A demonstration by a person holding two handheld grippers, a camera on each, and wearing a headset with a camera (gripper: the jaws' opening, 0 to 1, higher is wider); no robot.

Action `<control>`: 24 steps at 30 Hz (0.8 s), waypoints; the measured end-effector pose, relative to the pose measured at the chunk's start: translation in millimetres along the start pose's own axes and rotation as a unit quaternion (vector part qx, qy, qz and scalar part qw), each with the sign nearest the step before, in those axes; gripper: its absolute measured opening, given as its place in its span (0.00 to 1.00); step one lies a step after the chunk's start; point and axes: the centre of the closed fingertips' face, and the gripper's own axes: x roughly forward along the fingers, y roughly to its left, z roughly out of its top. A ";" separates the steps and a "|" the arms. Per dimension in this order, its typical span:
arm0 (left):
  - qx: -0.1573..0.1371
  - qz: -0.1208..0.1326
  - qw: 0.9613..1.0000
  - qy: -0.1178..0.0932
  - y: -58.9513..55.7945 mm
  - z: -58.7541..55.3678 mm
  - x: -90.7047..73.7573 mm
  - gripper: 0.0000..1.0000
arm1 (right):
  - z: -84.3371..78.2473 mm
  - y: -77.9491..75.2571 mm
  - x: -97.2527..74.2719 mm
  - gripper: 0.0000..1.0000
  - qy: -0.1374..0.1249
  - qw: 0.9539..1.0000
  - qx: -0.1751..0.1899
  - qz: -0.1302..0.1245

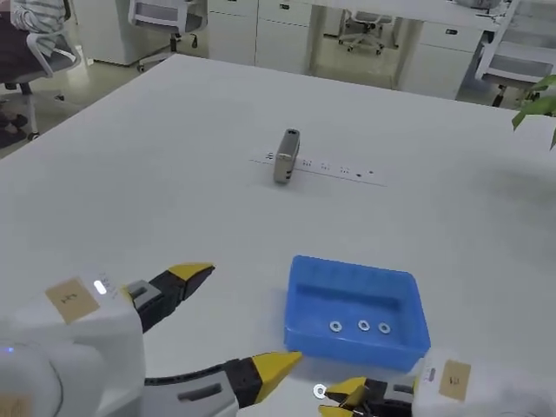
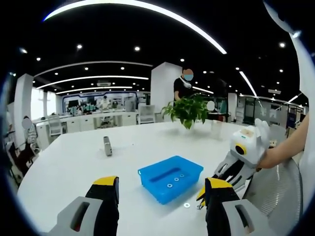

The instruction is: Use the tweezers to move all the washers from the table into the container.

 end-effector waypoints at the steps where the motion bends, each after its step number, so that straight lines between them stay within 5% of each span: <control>1: -0.001 0.001 1.000 0.000 0.4 -0.1 -0.1 0.71 | 0.4 -0.3 -0.8 0.02 0.002 1.000 0.006 0.005; 7: -0.001 0.003 1.000 0.001 1.3 -0.8 -0.3 0.71 | 19.2 -13.1 -10.7 0.03 -0.015 1.000 0.004 0.002; 16: -0.003 0.004 1.000 0.005 2.7 -2.5 -0.4 0.70 | 53.0 -35.3 -21.2 0.03 -0.069 0.995 0.066 0.000; 24: -0.005 0.006 1.000 0.006 4.9 -3.6 -0.8 0.70 | 69.3 -64.1 -18.9 0.03 -0.087 0.993 0.074 -0.017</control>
